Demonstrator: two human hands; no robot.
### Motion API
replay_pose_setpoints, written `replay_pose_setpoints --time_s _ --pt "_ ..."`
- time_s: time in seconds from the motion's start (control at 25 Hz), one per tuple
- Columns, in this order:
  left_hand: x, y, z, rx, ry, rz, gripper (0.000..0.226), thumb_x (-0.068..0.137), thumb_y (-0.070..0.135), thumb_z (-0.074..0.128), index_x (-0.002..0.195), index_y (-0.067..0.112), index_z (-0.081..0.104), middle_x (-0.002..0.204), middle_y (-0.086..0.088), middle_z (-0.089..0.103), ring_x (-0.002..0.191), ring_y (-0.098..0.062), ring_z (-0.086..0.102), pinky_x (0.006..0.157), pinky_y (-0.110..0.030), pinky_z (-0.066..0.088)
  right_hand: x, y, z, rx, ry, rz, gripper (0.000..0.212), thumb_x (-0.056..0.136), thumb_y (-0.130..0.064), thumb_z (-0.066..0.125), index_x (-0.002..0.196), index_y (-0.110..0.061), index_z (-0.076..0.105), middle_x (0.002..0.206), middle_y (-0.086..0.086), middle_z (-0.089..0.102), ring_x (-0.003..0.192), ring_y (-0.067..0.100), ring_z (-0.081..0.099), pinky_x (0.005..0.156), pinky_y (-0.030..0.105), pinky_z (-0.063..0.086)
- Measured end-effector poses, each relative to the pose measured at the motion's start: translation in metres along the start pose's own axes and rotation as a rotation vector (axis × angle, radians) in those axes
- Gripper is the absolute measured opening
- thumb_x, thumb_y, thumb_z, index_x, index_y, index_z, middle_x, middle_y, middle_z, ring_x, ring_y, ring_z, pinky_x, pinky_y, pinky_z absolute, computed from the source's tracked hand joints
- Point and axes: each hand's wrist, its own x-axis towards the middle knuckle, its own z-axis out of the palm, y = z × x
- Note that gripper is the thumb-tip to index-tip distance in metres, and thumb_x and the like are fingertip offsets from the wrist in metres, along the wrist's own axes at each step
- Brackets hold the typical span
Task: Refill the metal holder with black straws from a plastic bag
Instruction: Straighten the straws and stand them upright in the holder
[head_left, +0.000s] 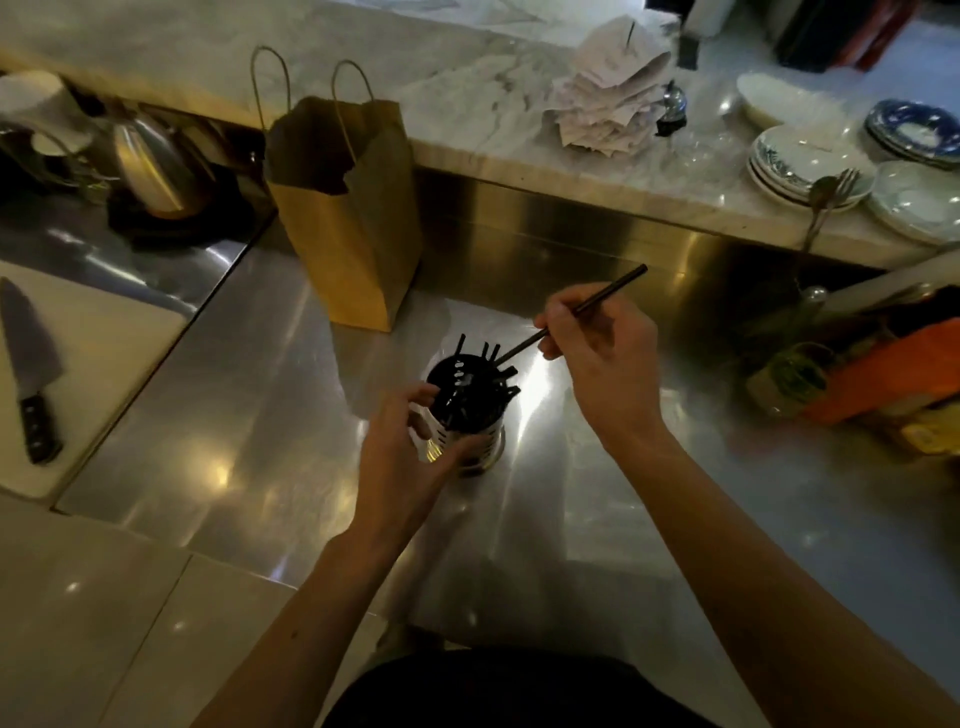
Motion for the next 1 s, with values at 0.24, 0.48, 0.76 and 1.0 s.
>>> replay_pose_setpoints --time_s 0.24,0.48,0.76,1.0 --pt "0.048 -0.054 -0.017 -0.046 -0.350 -0.013 0.073 0.067 0.038 0.087 0.126 0.034 0.044 0.125 0.009 0.052 0.095 -0.004 0.056 0.073 -0.013 0.045 0.004 0.025 0.050 -0.388 -0.010 0.135 0.009 0.093 -0.020 0.061 0.097 -0.016 0.067 0.092 -0.006 0.070 0.084 0.006 0.068 0.078 0.026 0.057" --pt "0.067 -0.062 -0.009 -0.053 -0.410 0.089 0.066 0.069 0.033 0.086 0.124 0.032 0.049 0.119 0.011 0.053 0.093 -0.002 0.054 0.073 -0.012 0.043 -0.002 0.033 0.060 -0.465 0.048 0.214 0.022 0.090 -0.031 0.063 0.111 -0.024 0.063 0.097 -0.016 0.064 0.087 0.003 0.063 0.070 0.012 0.051" --pt "0.066 -0.060 0.001 0.043 -0.408 0.177 0.063 0.077 0.023 0.080 0.135 0.023 0.054 0.124 0.005 0.061 0.109 -0.017 0.057 0.095 -0.034 0.048 -0.031 0.051 0.040 -0.354 0.151 0.256 0.027 0.092 -0.009 0.058 0.114 -0.024 0.061 0.112 -0.010 0.061 0.092 -0.007 0.057 0.074 0.007 0.048" --pt "0.061 -0.048 0.010 0.057 -0.421 0.151 0.059 0.079 0.018 0.079 0.133 0.018 0.057 0.130 -0.005 0.063 0.121 -0.020 0.057 0.105 -0.036 0.046 -0.052 0.070 0.038 -0.241 0.005 0.378 0.059 0.083 0.003 0.065 0.133 -0.023 0.048 0.122 -0.004 0.053 0.090 0.007 0.060 0.070 0.014 0.053"
